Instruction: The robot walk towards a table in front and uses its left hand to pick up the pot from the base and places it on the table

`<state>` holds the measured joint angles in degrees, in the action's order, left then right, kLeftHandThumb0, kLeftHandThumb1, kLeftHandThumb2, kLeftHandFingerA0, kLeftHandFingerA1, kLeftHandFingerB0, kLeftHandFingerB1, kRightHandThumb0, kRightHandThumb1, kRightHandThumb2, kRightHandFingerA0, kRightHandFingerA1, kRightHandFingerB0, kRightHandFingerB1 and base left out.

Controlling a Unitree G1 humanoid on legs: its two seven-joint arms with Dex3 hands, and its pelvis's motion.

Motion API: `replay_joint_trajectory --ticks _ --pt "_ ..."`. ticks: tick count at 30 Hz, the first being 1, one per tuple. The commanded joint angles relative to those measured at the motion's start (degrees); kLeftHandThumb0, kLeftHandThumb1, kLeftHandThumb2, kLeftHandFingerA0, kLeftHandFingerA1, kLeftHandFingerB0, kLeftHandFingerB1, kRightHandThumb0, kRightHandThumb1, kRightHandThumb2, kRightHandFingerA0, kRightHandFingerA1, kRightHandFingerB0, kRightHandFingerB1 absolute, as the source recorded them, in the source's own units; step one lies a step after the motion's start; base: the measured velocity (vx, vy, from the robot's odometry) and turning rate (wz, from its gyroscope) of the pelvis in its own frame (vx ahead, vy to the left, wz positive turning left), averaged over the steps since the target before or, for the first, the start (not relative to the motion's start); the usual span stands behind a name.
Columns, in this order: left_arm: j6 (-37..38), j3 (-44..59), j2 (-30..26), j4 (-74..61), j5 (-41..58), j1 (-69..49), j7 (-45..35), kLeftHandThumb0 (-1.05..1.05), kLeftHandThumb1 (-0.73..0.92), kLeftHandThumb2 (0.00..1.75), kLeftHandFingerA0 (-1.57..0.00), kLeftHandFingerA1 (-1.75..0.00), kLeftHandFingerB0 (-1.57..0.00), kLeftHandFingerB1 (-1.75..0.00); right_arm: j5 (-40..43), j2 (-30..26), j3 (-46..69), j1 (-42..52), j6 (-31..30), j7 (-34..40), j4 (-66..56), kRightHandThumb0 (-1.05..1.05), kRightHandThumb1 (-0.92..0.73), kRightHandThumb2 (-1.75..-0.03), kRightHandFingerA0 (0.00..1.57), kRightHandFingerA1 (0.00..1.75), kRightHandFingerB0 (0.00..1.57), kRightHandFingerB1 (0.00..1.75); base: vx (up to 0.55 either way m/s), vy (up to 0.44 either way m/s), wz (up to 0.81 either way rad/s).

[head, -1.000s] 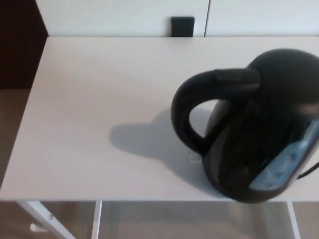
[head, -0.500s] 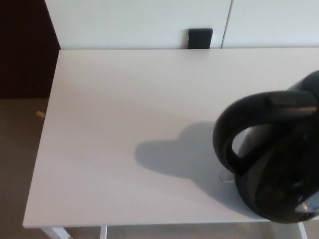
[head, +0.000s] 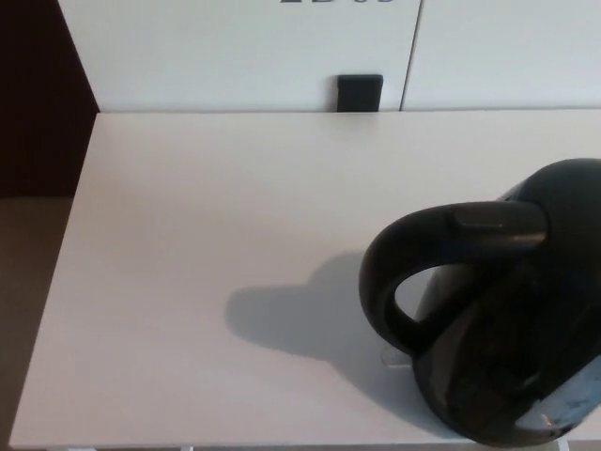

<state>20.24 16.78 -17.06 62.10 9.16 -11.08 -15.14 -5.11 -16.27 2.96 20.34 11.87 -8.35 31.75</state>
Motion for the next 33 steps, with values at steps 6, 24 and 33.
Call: replay_joint_trajectory --ticks 6,24,33 --pt "1.9 0.6 -0.9 0.4 -0.1 -0.6 0.9 -0.31 0.40 0.59 -0.51 -0.42 -0.40 -0.38 -0.6 -0.5 -0.3 0.6 0.5 0.5 -0.3 -0.30 -0.58 -0.57 0.49 0.44 0.42 0.40 0.01 -0.092 0.01" --pt "-13.3 22.0 -5.0 -64.6 28.3 -6.5 7.5 -0.14 0.51 0.57 -0.25 -0.32 -0.24 -0.30 -0.7 -0.2 -0.6 -1.0 -0.4 0.2 0.7 -0.31 -0.58 -0.58 0.48 0.44 0.43 0.41 0.00 -0.100 0.01" --pt "-19.5 3.4 -7.9 -94.8 27.2 -1.8 7.8 -0.18 0.49 0.58 -0.18 -0.31 -0.16 -0.29 -1.4 0.0 -0.9 -1.1 -1.0 0.6 0.1 -0.31 -0.58 -0.58 0.48 0.45 0.43 0.41 0.00 0.000 0.00"
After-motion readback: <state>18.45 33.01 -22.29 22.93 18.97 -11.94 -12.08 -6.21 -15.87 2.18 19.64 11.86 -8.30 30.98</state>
